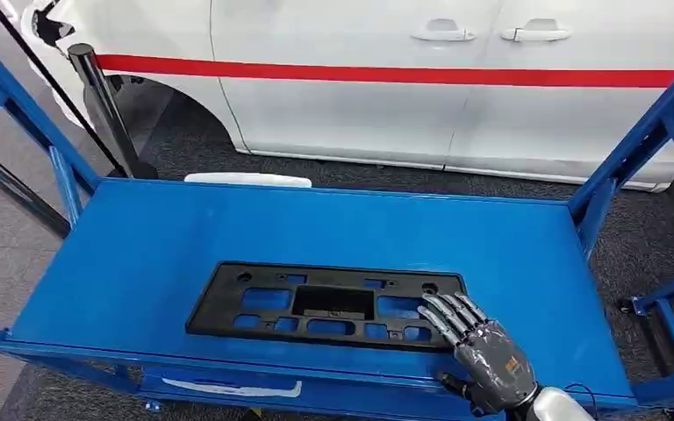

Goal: Take the parts from the cabinet and place them on the table.

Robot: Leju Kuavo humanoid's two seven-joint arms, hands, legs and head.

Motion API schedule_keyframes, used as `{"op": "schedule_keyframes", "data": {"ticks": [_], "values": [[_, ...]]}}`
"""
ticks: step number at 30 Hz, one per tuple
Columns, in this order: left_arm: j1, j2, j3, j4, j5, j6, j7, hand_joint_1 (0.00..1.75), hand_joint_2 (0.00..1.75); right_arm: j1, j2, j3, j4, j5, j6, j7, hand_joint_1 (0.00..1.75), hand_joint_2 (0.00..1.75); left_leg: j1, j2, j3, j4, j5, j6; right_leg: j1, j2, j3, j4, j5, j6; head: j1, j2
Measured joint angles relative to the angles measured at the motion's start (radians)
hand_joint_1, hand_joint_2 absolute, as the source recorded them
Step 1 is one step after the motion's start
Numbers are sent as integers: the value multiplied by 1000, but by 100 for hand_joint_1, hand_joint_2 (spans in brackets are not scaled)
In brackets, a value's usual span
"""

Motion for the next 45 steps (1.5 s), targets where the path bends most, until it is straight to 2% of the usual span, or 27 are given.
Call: {"op": "schedule_keyframes", "data": {"ticks": [1,5,7,9,11,12,13,15,16,20,22,24,26,28,30,31,32,34,36,37,38,40,41,42,43,44,45], "values": [[-1,0,-3,0,0,-1,0,0,0,-7,2,0,11,2,3,3,0,175,-2,-1,16,-39,-10,4,5,0,-2,2,-1,3,0,0],[-1,2,-7,0,-5,-2,1,0,0,-33,11,0,50,13,14,10,0,175,-6,-2,15,-57,-1,18,4,2,-6,-6,10,26,0,0],[-3,0,-10,0,-7,-3,1,0,0,-47,15,-2,70,14,15,13,0,175,0,1,26,-79,14,30,3,0,-16,27,-17,34,1,0],[-6,0,-11,0,-8,-4,1,0,0,-64,18,-2,92,16,22,16,0,175,0,2,24,-79,16,33,3,1,-79,163,-92,38,1,0],[-5,0,-11,0,-9,-7,1,0,0,-74,26,-1,121,18,29,24,0,175,-3,3,24,-78,15,35,1,1,-130,269,-124,41,1,0],[-5,0,-11,0,-9,-10,1,0,0,-76,30,-1,132,18,30,26,0,175,-3,2,24,-77,15,35,-1,1,-130,267,-108,42,1,0],[-4,0,-11,0,-9,-10,1,0,0,-80,31,-1,137,18,29,26,0,175,-3,1,25,-75,13,34,-4,1,-108,221,-72,43,1,0],[-5,0,-11,0,-9,-11,1,0,0,-92,34,-1,141,19,30,26,0,175,0,0,26,-65,7,28,-9,0,-24,51,13,44,1,0],[-5,0,-11,0,-9,-11,1,0,0,-97,35,-1,146,19,30,26,0,175,-3,0,22,-59,2,22,-8,1,-3,12,-1,44,2,0],[-6,0,-12,0,-10,-12,2,0,0,-108,42,-1,157,35,13,39,0,175,-4,-2,19,-57,-1,2,2,5,-9,3,3,17,0,0],[-6,1,-12,0,-10,-12,2,0,0,-119,47,-2,165,43,6,45,0,175,-1,-1,8,-25,-29,-8,-4,4,-5,-5,9,5,0,0],[-5,0,-13,0,-10,-14,2,0,0,-125,53,-2,176,50,-6,52,0,175,3,-1,-59,119,-111,-15,-2,1,-8,-5,8,-5,-2,0],[-1,0,-13,0,-11,-14,2,0,0,-129,59,-3,190,51,-12,56,0,175,4,-1,-119,245,-151,-18,2,0,-9,-4,8,-6,-2,0],[2,1,-13,0,-11,-14,3,0,0,-136,64,-4,202,56,-17,61,0,175,4,-1,-102,208,-107,-15,4,2,-8,-4,8,-6,-2,0],[0,1,-14,0,-12,-15,4,0,0,-145,69,-7,214,67,-21,64,0,175,3,-1,-20,41,-18,-4,5,3,-3,-4,8,-5,-2,0],[-2,1,-16,0,-14,-16,5,0,0,-151,73,-8,225,69,-21,64,0,175,1,-1,16,-39,0,4,5,3,-2,-4,8,-5,-1,0],[-5,1,-18,0,-18,-16,5,0,0,-158,77,-8,235,68,-21,62,0,175,-5,0,20,-58,-7,5,11,3,-6,0,7,1,-1,0],[-5,1,-24,0,-19,-18,8,0,0,-180,90,-8,262,62,-21,45,0,175,-9,-1,17,-55,-5,9,5,4,-7,-4,11,11,-1,0],[-6,1,-30,0,-21,-19,11,0,0,-193,101,-8,281,60,-20,37,7,175,-1,-1,29,-75,9,25,7,3,-3,-8,13,26,-1,0],[-7,0,-32,0,-21,-19,11,0,0,-199,103,-8,292,56,-18,29,5,175,0,1,33,-83,16,29,2,3,-6,7,0,28,0,0],[-9,0,-34,0,-23,-19,11,0,0,-208,106,-6,303,51,-12,20,5,175,0,2,30,-85,19,36,3,3,-29,51,-36,30,1,0],[-9,0,-37,0,-29,-21,13,0,0,-226,116,-2,327,44,1,9,7,175,-2,3,28,-84,19,37,1,3,-98,200,-109,37,0,0],[-9,0,-38,0,-30,-22,15,0,0,-235,122,2,339,43,8,3,7,175,-2,4,28,-83,19,37,-1,3,-127,260,-127,40,0,0],[-9,0,-39,0,-30,-24,16,0,0,-244,126,5,349,41,14,2,9,175,-2,5,28,-82,19,37,-3,3,-138,281,-122,42,0,0],[-9,0,-40,0,-30,-25,16,0,0,-254,130,10,360,41,15,1,7,175,-1,5,29,-81,17,35,-7,2,-126,257,-94,45,1,0],[-9,0,-42,0,-30,-26,16,0,0,-265,134,14,367,40,18,0,7,175,2,5,29,-78,15,31,-10,2,-97,197,-54,47,0,0],[-10,0,-44,0,-30,-28,16,0,0,-282,139,21,378,37,27,-4,9,175,4,5,30,-71,11,25,-14,2,-47,97,-3,49,0,0]]}}
